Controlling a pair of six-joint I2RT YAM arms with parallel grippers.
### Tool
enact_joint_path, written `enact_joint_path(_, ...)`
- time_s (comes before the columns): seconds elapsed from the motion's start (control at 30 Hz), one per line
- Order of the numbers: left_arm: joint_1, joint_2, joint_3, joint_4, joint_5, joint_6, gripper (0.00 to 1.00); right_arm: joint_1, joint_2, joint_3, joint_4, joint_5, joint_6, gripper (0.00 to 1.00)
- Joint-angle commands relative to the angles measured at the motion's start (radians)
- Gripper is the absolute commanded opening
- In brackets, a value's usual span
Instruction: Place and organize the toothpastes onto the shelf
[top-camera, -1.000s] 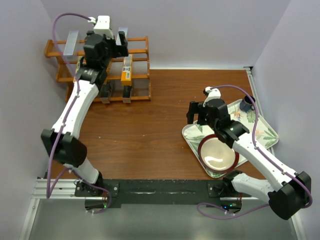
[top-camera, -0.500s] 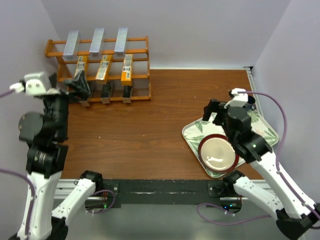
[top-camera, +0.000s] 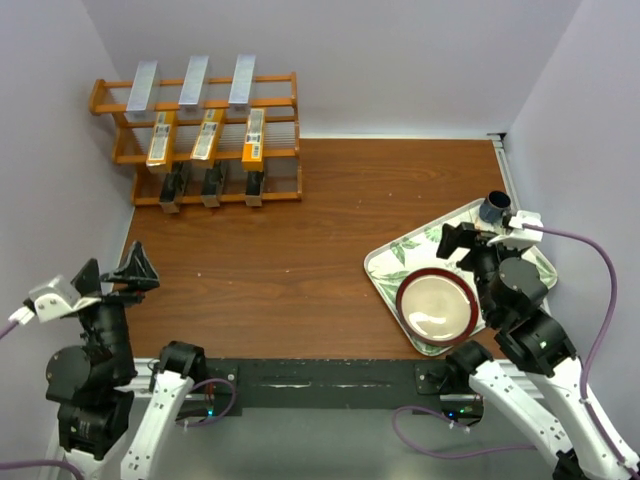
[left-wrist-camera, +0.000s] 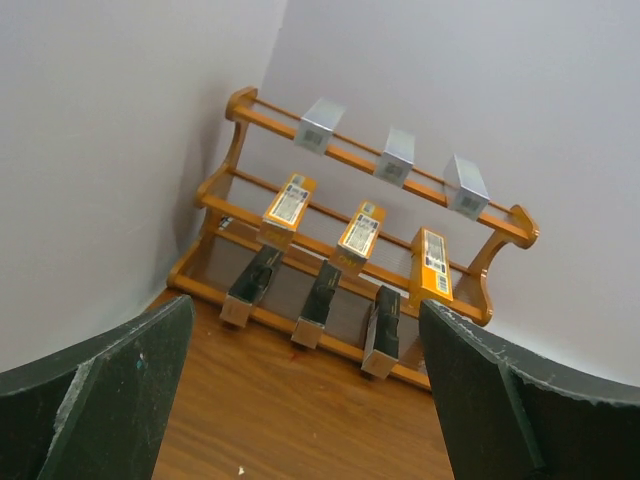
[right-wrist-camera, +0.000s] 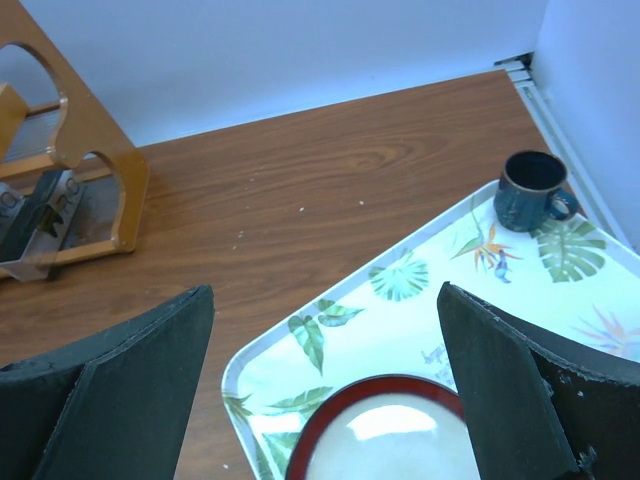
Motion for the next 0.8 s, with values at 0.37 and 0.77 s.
enact_joint_path(0.37,0.003,-0.122,-0.096,-0.017,-0.136,-0.043,1.00,0.002,-0.037,-0.057,0.066,0.058,-0.070,0.99)
enact_joint_path(0.77,0.003,-0.148,-0.117,0.037,-0.144,-0.029,1.00,0.002,-0.029,-0.053,0.073,0.054,-0.090,0.99)
